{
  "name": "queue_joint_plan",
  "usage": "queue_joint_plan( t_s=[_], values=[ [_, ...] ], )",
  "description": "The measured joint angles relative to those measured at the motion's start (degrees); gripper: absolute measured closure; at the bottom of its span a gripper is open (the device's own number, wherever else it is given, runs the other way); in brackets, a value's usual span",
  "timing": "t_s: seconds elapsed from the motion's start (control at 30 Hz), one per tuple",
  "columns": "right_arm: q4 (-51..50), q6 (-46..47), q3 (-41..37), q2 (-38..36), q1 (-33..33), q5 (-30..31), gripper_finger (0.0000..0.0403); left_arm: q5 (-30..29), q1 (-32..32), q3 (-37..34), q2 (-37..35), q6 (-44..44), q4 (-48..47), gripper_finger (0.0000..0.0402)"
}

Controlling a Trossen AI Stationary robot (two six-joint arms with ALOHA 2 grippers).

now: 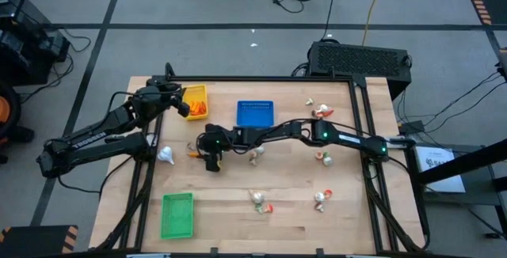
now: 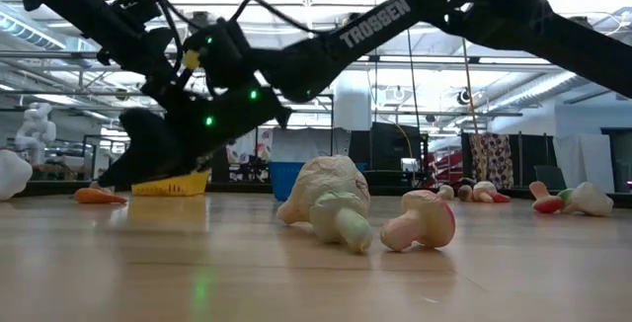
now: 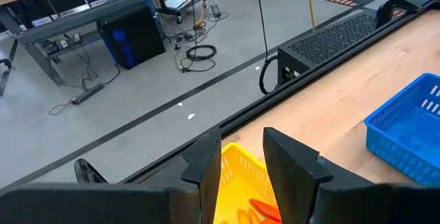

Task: Sort produce into baskets
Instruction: Put the yellow chili pepper into the yellow bin

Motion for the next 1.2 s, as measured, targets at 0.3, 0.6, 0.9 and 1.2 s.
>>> queue_joint_plan(
  t_s=[0.3, 0.6, 0.9, 1.2],
  values=[
    [3.7, 2.4, 0.1, 3.4, 0.2, 1.3, 0.0203, 0.2, 0.0, 0.0, 0.0, 0.0, 0.1, 0.0283],
    [2.0, 2.8, 0.2, 3.3, 0.2, 1.8, 0.033, 0.2, -0.1, 0.0, 0.0, 0.1, -0.1, 0.0283],
    [-3.5, 2.8, -0.1, 0.9, 0.3, 1.2, 0.039, 0.2, 0.0, 0.0, 0.0, 0.2, -0.6, 0.0283],
    [-12.7, -2.3, -0.2, -6.6, -0.1, 1.3, 0.04, 0.7, -0.1, -0.1, 0.0, 0.2, -0.6, 0.0283]
  ],
)
